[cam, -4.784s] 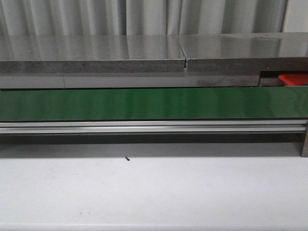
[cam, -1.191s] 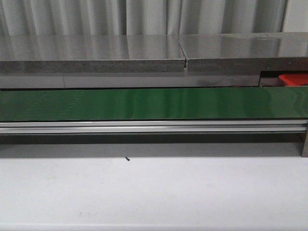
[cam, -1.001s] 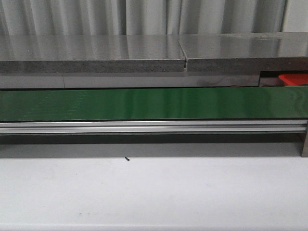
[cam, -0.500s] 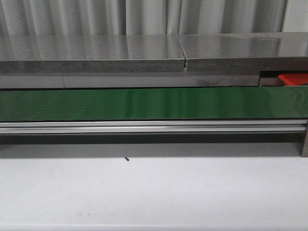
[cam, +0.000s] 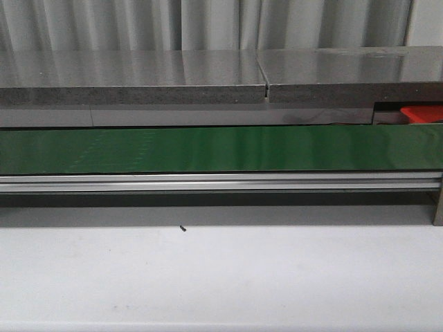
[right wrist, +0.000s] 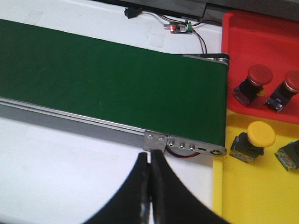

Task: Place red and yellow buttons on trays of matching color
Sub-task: 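Lower the left gripper onto a red button on the table, then carry the red button with the left gripper onto the green belt, release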

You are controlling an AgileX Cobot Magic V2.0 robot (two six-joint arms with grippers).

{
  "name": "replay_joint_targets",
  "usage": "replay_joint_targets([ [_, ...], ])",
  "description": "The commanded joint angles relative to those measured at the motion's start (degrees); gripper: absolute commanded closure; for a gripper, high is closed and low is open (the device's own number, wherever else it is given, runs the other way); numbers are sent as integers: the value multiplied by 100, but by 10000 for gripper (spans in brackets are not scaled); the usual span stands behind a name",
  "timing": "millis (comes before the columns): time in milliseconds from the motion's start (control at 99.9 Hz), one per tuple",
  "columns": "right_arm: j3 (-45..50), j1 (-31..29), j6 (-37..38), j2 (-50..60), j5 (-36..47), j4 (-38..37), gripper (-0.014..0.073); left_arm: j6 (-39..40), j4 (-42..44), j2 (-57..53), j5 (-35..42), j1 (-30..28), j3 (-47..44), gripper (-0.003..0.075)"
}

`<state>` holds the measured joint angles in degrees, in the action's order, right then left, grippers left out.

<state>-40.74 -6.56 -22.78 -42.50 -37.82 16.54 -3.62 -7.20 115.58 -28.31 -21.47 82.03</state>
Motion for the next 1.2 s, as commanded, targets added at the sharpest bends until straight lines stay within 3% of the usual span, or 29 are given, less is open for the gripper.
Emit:
replay_joint_targets([
  [0,-149,14,-44,31,357,38,661,15,-13,-263,328,21,207,274],
  [260,-149,14,-44,31,357,38,661,15,41,-261,438,21,207,293],
  [600,-149,14,-44,31,357,38,661,15,50,-261,438,10,214,553],
  [831,-149,14,-44,31,357,38,661,15,50,-684,289,10,219,562],
  [1191,-149,14,-44,31,357,38,661,-25,50,-2112,-685,361,219,562],
])
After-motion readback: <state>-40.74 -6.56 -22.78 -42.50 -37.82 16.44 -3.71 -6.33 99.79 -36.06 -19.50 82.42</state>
